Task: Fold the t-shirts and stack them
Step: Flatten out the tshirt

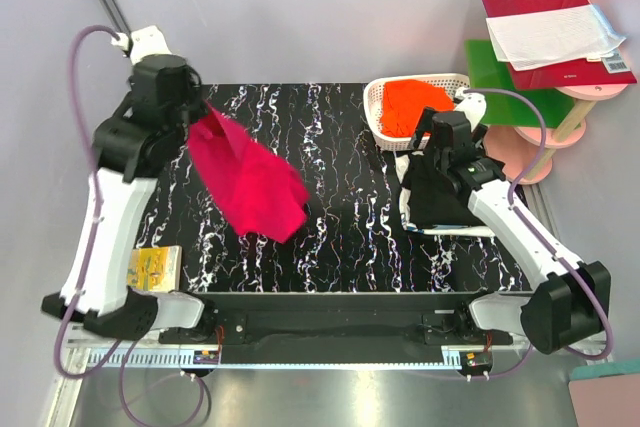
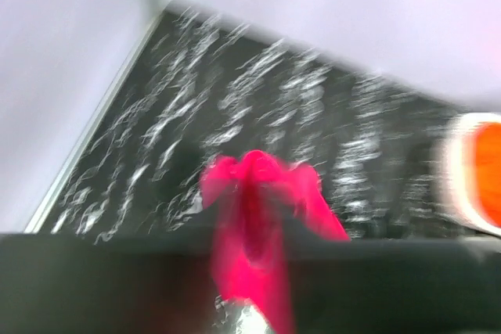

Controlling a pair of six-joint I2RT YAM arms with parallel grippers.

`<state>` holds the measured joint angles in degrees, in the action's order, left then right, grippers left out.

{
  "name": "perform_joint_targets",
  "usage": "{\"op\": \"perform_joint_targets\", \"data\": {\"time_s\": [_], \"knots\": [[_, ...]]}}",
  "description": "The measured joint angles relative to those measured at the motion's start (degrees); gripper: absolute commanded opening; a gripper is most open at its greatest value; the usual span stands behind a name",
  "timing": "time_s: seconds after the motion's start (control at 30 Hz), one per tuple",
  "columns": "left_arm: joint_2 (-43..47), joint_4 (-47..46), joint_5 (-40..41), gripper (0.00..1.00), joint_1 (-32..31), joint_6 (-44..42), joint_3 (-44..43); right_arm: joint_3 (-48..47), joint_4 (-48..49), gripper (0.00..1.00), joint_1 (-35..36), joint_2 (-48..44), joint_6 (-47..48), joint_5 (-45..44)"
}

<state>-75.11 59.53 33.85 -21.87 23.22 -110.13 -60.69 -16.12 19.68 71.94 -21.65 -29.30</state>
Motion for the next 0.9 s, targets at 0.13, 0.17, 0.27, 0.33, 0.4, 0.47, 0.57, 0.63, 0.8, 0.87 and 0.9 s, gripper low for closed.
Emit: {"op": "perform_joint_targets", "data": {"time_s": [0.13, 0.17, 0.27, 0.33, 0.4, 0.47, 0.57, 0.63, 0.8, 0.87, 0.9], "knots": [[-6.01, 4.83, 2.99, 0.99, 5.09, 3.67, 4.98, 0.35, 0.39, 0.99, -0.04, 1.09, 0.46, 3.48], [-7.65, 5.97, 3.26, 0.99, 5.44, 4.42, 6.25, 0.66, 0.46, 0.99, -0.04, 1.11, 0.48, 3.98], [-9.49, 6.67, 2.23, 0.99, 5.16, 5.44, 10.6, 1.75, 0.63, 0.99, -0.09, 1.09, 0.66, 5.49], [-8.44, 5.55, -0.59, 0.96, 4.57, 5.27, 14.08, 2.64, 0.98, 0.99, -0.11, 1.09, 0.66, 6.6], [-6.62, 2.4, -4.96, 0.9, 4.2, 5.07, 17.99, 3.34, 1.36, 0.99, -0.13, 1.09, 0.61, 7.54], [-5.68, 0.22, -8.9, 0.93, 3.69, 4.92, 21.03, 3.89, 1.51, 0.99, -0.15, 1.09, 0.5, 8.35], [-7.3, -2.25, -12.55, 0.96, 3.08, 4.92, 23.15, 4.22, 1.73, 0.98, -0.2, 1.14, 0.24, 9.7], [-10.03, -4.04, -14.45, 0.95, 2.86, 5.11, 23.8, 4.24, 1.92, 0.98, -0.22, 1.2, 0.13, 10.56], [-18.49, -9.29, -19.8, 0.87, 2.19, 5.53, 26.71, 4.24, 2.97, 0.98, -0.22, 1.88, -0.31, 12.59], [-20.57, -10.23, -21.16, 0.82, 1.7, 5.77, 27.28, 4.24, 3.04, 0.98, -0.24, 2.14, -0.35, 13.16], [-21.9, -10.62, -21.92, 0.79, 1.31, 5.86, 27.3, 4.24, 3.04, 0.98, -0.24, 2.23, -0.37, 13.53]]}}
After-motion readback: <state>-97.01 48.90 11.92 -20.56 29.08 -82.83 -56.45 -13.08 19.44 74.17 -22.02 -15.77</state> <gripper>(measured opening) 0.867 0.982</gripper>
